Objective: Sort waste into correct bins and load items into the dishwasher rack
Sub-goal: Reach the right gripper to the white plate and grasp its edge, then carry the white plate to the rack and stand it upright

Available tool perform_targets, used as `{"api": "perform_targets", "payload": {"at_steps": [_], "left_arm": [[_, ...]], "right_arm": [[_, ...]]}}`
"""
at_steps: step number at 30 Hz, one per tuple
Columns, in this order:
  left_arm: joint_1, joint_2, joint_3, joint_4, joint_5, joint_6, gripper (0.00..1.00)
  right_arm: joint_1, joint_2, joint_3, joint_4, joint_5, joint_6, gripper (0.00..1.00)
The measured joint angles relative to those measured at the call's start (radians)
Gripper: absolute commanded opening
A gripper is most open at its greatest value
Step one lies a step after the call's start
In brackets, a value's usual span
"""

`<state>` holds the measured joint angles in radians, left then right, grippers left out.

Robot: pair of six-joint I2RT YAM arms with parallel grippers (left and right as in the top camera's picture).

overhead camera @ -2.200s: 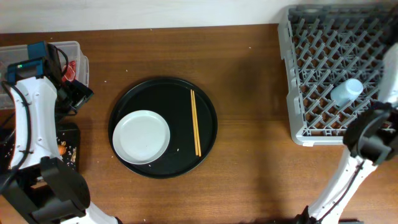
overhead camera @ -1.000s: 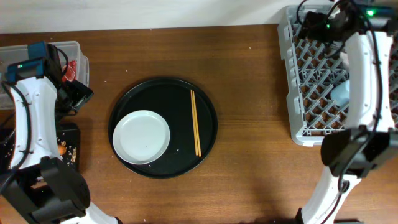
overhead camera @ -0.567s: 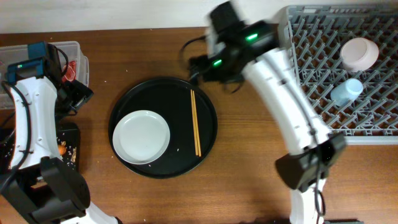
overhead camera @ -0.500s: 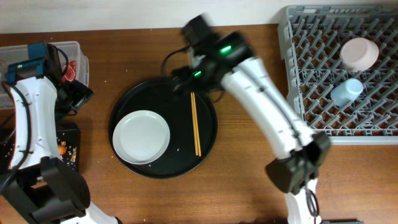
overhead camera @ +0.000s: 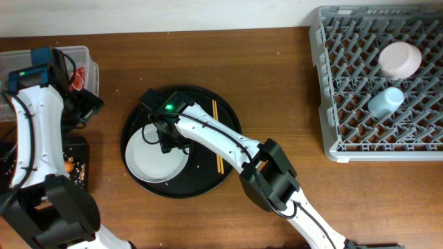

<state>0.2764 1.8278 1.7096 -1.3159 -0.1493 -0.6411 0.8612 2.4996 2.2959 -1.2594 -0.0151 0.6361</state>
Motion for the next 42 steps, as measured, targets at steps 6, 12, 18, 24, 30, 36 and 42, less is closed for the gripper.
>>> {"api": "perform_targets", "payload": {"at_steps": [6,12,18,24,30,36,42], "left_arm": [[0.0,0.0,0.0,0.0,0.0,0.0,0.99],[0.0,0.0,0.0,0.0,0.0,0.0,0.99],[0.0,0.0,0.0,0.0,0.0,0.0,0.99],[0.0,0.0,0.0,0.0,0.0,0.0,0.99],[0.0,0.0,0.0,0.0,0.0,0.0,0.99],[0.0,0.0,0.0,0.001,0.0,0.0,0.99],[0.0,0.0,0.0,0.0,0.0,0.0,0.99]], "right_arm": [[0.0,0.004,-0.1,0.033,0.0,0.026,0.4],[-0.007,0.002,-0.101,0.029,-0.021,0.059,0.04],[-0.103,0.019,0.1,-0.212,-0.038,0.049,0.04],[-0.473,0.02,0.702,-0.427,-0.025,-0.138,0.04],[-0.833,-0.016,0.829,-0.412,0.406,-0.249,0.04],[-1.061,-0.002,0.819,-0.104,0.53,-0.307,0.04],[-1.039,0.047,0.504,0.169,0.561,-0.47,0.04]]}}
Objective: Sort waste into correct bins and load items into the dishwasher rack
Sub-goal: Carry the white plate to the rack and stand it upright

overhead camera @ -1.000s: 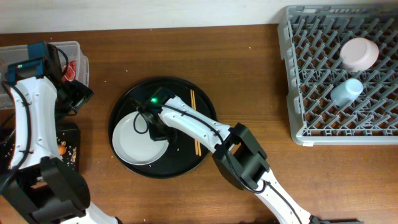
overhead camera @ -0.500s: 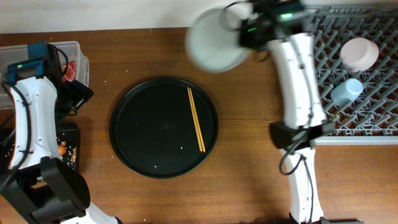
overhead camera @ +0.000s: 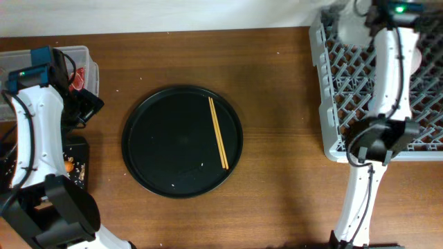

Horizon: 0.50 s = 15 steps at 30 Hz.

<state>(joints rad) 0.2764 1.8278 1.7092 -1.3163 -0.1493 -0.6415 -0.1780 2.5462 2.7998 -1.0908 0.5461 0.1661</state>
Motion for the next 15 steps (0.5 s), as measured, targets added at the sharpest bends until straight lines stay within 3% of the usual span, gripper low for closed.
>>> {"api": "perform_targets", "payload": {"at_steps": [2,8,9,11,12,15], "left_arm": [[0.0,0.0,0.0,0.0,0.0,0.0,0.99],[0.0,0.0,0.0,0.0,0.0,0.0,0.99],[0.0,0.0,0.0,0.0,0.0,0.0,0.99],[0.0,0.0,0.0,0.0,0.0,0.0,0.99],[0.0,0.0,0.0,0.0,0.0,0.0,0.99],[0.0,0.0,0.0,0.002,0.0,0.0,0.99]], "right_arm": [[0.028,0.011,-0.106,0.058,0.047,-0.031,0.04],[0.092,0.006,-0.122,0.081,0.176,-0.047,0.08],[0.118,0.004,-0.122,0.08,0.19,-0.048,0.17],[0.183,-0.001,-0.118,0.06,0.201,-0.053,0.94],[0.221,-0.008,-0.112,0.031,0.197,-0.057,0.98],[0.306,-0.051,-0.068,-0.103,0.101,-0.038,0.98]]}}
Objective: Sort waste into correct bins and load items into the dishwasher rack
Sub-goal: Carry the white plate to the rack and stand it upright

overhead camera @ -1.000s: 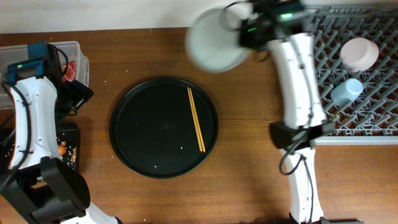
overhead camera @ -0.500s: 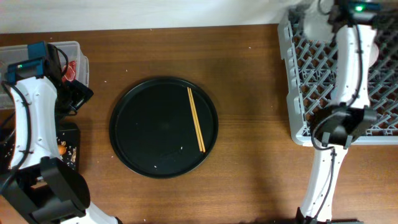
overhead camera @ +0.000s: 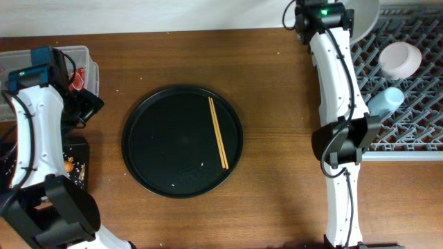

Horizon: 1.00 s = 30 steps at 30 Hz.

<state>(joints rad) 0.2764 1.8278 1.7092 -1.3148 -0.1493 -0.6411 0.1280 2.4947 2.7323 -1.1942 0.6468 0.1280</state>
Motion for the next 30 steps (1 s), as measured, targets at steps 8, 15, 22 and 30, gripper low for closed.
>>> {"api": "perform_targets", "payload": {"at_steps": [8,15,22,30], "left_arm": [[0.0,0.0,0.0,-0.001,0.0,0.0,0.99],[0.0,0.0,0.0,0.0,0.0,0.0,0.99],[0.0,0.0,0.0,-0.001,0.0,0.0,0.99],[0.0,0.0,0.0,-0.001,0.0,0.0,0.99]], "right_arm": [[0.006,-0.15,0.117,-0.227,-0.415,0.154,0.53],[-0.309,-0.148,0.111,-0.086,-0.513,0.255,0.04],[-0.527,-0.021,0.076,0.119,-0.702,0.288,0.04],[-0.519,0.13,0.055,0.15,-0.74,0.335,0.04]]}}
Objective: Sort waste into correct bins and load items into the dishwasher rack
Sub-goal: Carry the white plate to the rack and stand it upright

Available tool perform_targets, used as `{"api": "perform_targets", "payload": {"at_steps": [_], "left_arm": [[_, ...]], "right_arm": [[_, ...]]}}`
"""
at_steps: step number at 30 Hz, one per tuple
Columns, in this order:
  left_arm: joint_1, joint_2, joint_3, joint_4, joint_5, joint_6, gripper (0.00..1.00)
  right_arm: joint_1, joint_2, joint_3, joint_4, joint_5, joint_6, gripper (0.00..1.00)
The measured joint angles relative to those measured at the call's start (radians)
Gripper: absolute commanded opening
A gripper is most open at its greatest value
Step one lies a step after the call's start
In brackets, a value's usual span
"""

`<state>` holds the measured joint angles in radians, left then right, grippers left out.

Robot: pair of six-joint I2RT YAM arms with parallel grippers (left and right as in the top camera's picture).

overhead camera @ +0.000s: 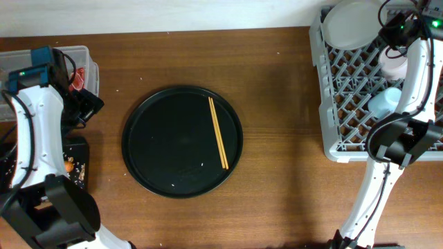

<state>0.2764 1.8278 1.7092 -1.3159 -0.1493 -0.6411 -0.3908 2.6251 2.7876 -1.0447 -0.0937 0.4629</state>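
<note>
A white plate lies tilted in the far left corner of the grey dishwasher rack. My right gripper is at the plate's right edge; its jaws are hidden from above. A pink bowl and a light blue cup sit in the rack, partly behind the right arm. The black round tray in the middle holds only a pair of chopsticks and a few crumbs. My left gripper hovers at the far left beside the bins, its fingers too dark to read.
A clear plastic bin with something red inside stands at the back left. A black bin with food scraps sits below it, under the left arm. The wall runs along the table's far edge.
The right arm has swung from the rack's left side to over the rack. The white plate, then at the frame's top edge, now sits in the rack's far left corner. The left arm is unchanged.
My right gripper was first at the white plate on the black tray. Then the plate was gone from the tray and up by the rack's far edge with the arm. It stayed there a moment later, and now rests in the rack's far left corner.
</note>
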Motion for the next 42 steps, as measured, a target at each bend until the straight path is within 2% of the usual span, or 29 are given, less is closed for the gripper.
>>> {"api": "perform_targets", "payload": {"at_steps": [4,8,14,22,25,29,33,38,42], "left_arm": [[0.0,0.0,0.0,0.0,0.0,0.0,0.99],[0.0,0.0,0.0,0.0,0.0,0.0,0.99],[0.0,0.0,0.0,0.0,0.0,0.0,0.99],[0.0,0.0,0.0,0.0,0.0,0.0,0.99],[0.0,0.0,0.0,0.0,0.0,0.0,0.99],[0.0,0.0,0.0,0.0,0.0,0.0,0.99],[0.0,0.0,0.0,0.0,0.0,0.0,0.99],[0.0,0.0,0.0,0.0,0.0,0.0,0.99],[0.0,0.0,0.0,0.0,0.0,0.0,0.99]], "right_arm": [[0.0,0.002,0.0,0.036,-0.087,0.004,0.04],[-0.001,0.002,0.0,0.105,-0.307,0.005,0.04],[-0.001,-0.003,0.0,0.064,-0.402,0.005,0.04],[-0.001,-0.102,0.004,-0.004,-0.614,-0.002,0.04],[-0.003,-0.102,0.004,-0.037,-0.591,-0.019,0.04],[-0.017,-0.102,0.004,-0.135,-0.316,-0.024,0.04],[-0.046,-0.102,0.004,-0.088,-0.188,-0.025,0.04],[0.002,-0.072,-0.031,0.059,-0.199,-0.026,0.04],[0.051,-0.04,-0.041,0.098,-0.272,-0.026,0.04]]}}
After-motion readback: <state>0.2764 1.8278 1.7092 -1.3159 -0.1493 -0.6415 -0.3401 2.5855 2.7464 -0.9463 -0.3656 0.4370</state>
